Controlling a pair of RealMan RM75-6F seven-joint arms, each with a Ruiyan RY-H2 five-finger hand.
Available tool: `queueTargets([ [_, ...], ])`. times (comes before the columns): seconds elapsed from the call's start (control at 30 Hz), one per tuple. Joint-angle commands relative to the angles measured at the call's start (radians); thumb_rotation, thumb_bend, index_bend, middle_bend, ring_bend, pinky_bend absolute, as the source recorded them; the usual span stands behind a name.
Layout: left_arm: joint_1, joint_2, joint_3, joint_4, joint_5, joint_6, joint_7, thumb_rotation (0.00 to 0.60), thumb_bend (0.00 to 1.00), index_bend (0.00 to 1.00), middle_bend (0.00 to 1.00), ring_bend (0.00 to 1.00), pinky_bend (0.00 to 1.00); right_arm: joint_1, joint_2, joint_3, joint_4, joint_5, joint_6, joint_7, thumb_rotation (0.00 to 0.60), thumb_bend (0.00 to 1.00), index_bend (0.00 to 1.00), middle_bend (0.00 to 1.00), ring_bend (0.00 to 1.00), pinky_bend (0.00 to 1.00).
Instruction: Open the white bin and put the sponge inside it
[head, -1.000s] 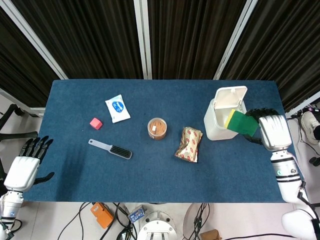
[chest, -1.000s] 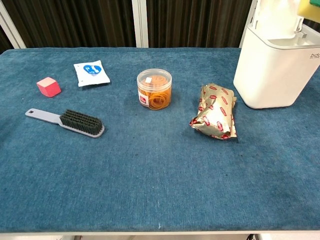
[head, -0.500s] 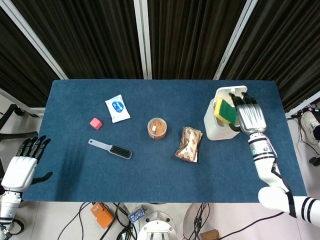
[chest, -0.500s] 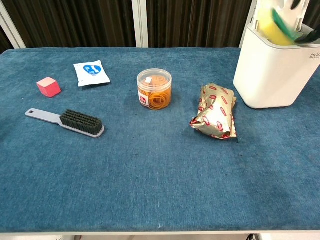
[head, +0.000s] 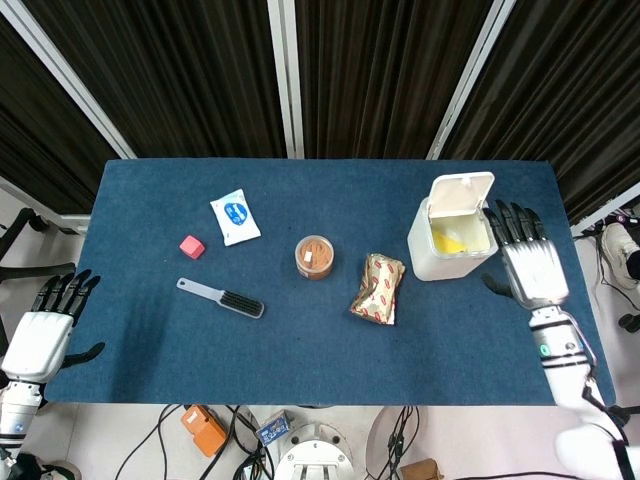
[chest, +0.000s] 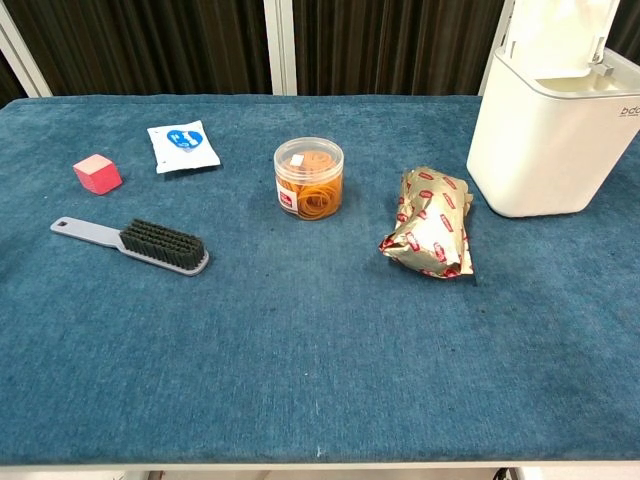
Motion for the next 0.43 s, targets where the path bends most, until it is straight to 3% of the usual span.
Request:
queueTargets([
  [0.03, 0.001, -0.001, 0.001, 0.000, 0.001, 0.002, 0.002, 0.600, 0.10, 0.00, 0.00, 0.00, 0.00, -0.263, -0.009, -0.220, 0.046, -0.250, 0.279, 0.024, 0.600, 0.35, 0.00, 0.00, 0.00, 0.00],
  [0.13, 0.002, -0.006, 0.002, 0.000, 0.003, 0.003, 0.010, 0.600, 0.10, 0.00, 0.00, 0.00, 0.00, -0.367, -0.104, -0.264, 0.188, -0.319, 0.400, 0.088, 0.600, 0.35, 0.00, 0.00, 0.00, 0.00],
  [0.23, 0.000, -0.012, 0.008, 0.001, 0.017, 0.003, 0.023, 0.600, 0.10, 0.00, 0.00, 0.00, 0.00, -0.405, -0.137, -0.286, 0.264, -0.360, 0.429, 0.138, 0.600, 0.35, 0.00, 0.00, 0.00, 0.00],
  [0.43, 0.002, -0.016, 0.011, 0.006, 0.020, 0.002, 0.032, 0.600, 0.10, 0.00, 0.00, 0.00, 0.00, -0.416, -0.148, -0.261, 0.280, -0.368, 0.416, 0.153, 0.600, 0.35, 0.00, 0.00, 0.00, 0.00],
])
